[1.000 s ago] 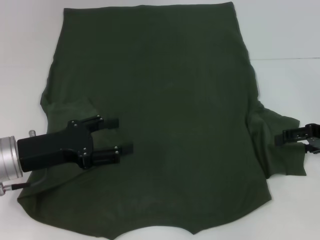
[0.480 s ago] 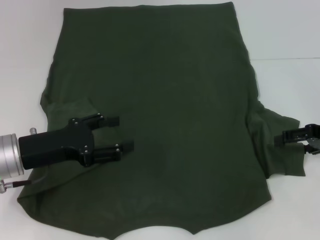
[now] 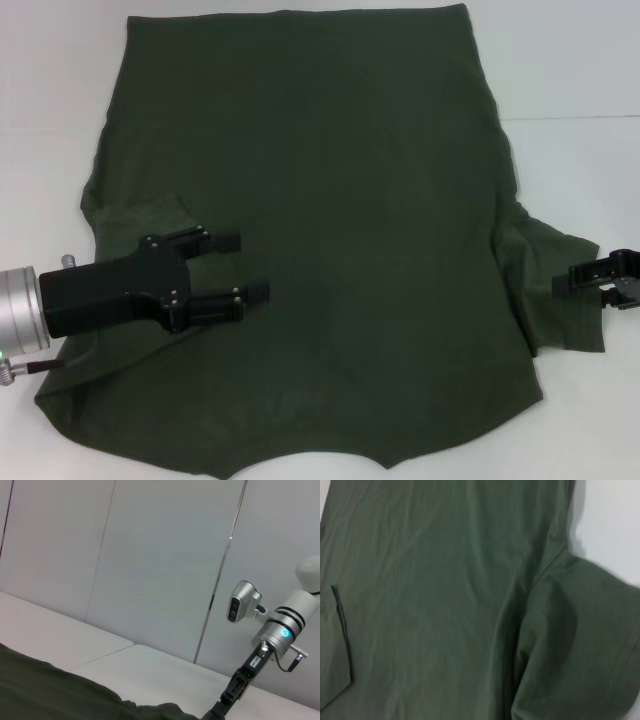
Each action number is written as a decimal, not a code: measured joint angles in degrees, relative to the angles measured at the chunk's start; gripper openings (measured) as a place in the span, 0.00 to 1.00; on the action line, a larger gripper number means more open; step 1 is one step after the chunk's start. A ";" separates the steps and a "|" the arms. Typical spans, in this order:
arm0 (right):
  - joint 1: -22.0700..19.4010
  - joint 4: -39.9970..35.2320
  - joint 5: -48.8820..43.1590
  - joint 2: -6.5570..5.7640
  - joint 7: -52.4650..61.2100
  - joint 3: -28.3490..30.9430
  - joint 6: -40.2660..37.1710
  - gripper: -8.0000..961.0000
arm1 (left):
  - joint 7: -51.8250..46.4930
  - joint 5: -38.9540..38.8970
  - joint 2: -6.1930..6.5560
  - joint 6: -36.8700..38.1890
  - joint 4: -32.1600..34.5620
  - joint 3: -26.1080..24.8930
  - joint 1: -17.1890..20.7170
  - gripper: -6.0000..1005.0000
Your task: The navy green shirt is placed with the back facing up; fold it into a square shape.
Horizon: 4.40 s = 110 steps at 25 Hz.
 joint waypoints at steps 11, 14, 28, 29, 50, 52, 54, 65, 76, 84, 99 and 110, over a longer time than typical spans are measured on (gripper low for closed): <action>0.52 0.00 -0.36 0.04 -0.03 -0.43 -0.20 0.57 | 0.01 -0.03 -0.06 0.00 0.00 0.00 0.00 0.86; 0.56 -0.01 -0.36 0.06 -0.06 -0.45 -0.24 0.54 | -0.03 -0.03 -0.08 0.00 0.00 0.00 0.00 0.86; 0.60 -0.34 -0.05 0.53 -1.02 -0.06 0.47 0.30 | -0.15 -0.18 -0.09 0.00 0.00 -0.12 0.41 0.86; 0.60 -0.36 -0.04 0.53 -1.05 -0.04 0.47 0.25 | -0.15 -0.20 -0.09 0.00 0.00 -0.13 0.43 0.86; 8.72 -6.94 3.39 -0.64 0.12 -1.24 -10.44 0.04 | -1.45 -0.24 -0.17 -0.53 0.35 -0.67 0.19 0.86; 11.04 -6.32 3.19 0.62 1.10 -4.04 -9.99 0.05 | -1.92 -0.30 -0.15 -0.53 0.47 -0.75 0.20 0.86; 13.24 -5.80 3.18 1.87 2.48 -6.94 -9.03 0.05 | -2.18 -0.60 -0.06 -0.53 0.51 -0.84 0.26 0.86; 18.12 -3.97 3.60 5.77 6.65 -16.04 -0.62 0.08 | -2.53 -0.99 0.25 0.04 0.53 -2.25 0.45 0.86; 17.58 -4.51 1.90 4.30 9.03 -15.69 0.34 0.43 | -3.49 -1.00 0.27 0.21 0.96 -2.29 0.44 0.86; 13.70 -4.05 -1.06 1.74 12.19 -15.51 4.12 0.81 | -3.37 -1.00 0.03 0.29 1.06 -1.94 0.44 0.86; 12.59 -1.77 -0.86 6.32 7.34 -15.77 14.39 0.97 | -3.29 -0.91 -0.07 0.27 1.06 -1.75 0.59 0.86; 11.91 0.10 1.00 7.38 5.44 -15.46 18.75 0.97 | -3.27 -0.89 -0.09 0.49 1.01 -1.75 0.71 0.86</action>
